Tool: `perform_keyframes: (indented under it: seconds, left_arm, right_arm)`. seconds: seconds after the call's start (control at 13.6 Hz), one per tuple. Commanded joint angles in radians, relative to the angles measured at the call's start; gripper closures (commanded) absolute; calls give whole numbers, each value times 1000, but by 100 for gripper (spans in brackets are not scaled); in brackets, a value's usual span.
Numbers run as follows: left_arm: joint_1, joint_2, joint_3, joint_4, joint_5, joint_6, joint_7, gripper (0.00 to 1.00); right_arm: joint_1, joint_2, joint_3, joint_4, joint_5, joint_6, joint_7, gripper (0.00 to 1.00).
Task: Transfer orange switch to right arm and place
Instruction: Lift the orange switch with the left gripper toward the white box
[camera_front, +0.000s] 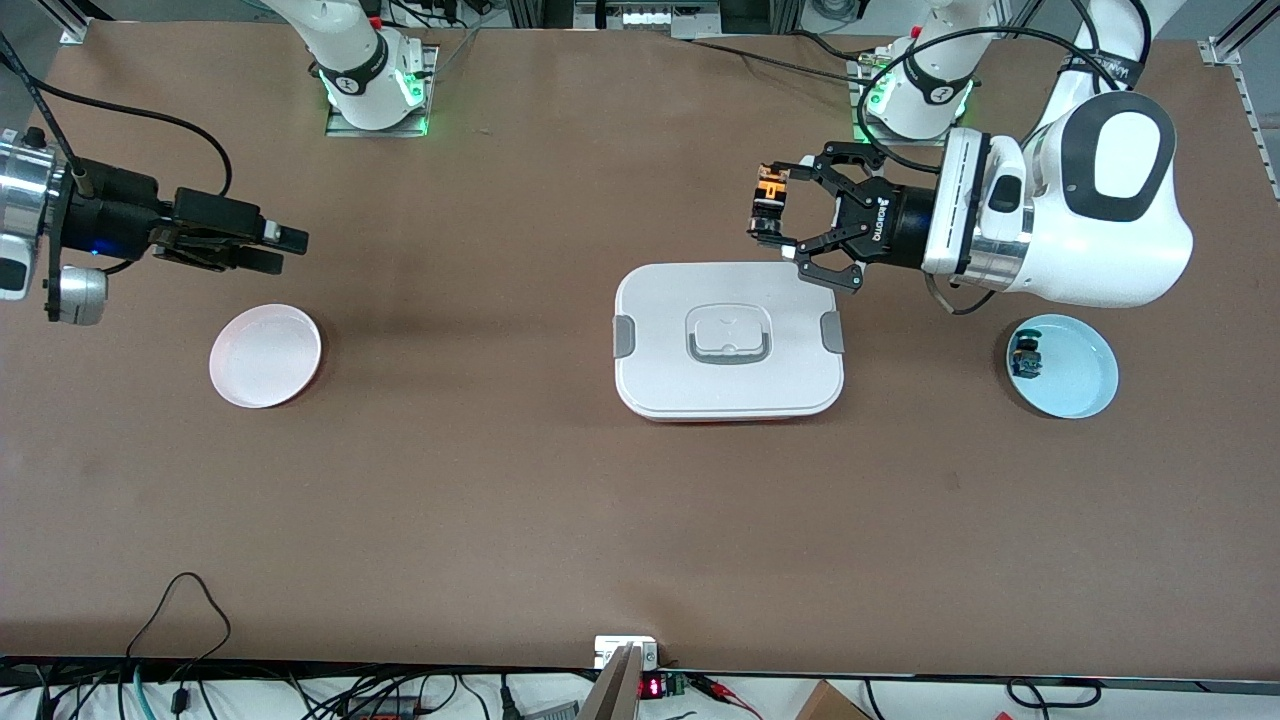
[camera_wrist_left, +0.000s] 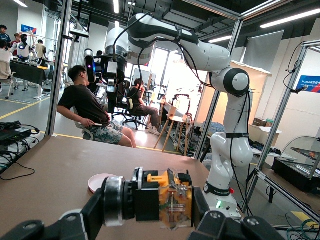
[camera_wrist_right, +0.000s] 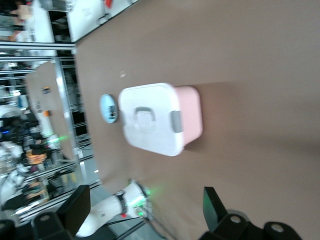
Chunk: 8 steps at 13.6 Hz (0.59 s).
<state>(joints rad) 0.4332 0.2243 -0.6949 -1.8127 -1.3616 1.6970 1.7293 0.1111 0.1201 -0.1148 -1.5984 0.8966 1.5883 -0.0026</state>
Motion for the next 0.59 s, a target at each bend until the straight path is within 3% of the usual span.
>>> perform_keyframes:
  seconds: [0.0,0.29,0.52]
  left_arm:
    - [10,-31,-2,-23,-36,7,-7,100]
    - [10,-31,-2,-23,-60,7,-7,100]
    - [9,-31,-2,-23,-86,9,-7,100]
  right_arm:
    - [24,29,1,-5,114,2,-8,0]
    - [59,91,1,-14,342,16,-2,0]
    - [139,108,1,-90,517,96,-2,0]
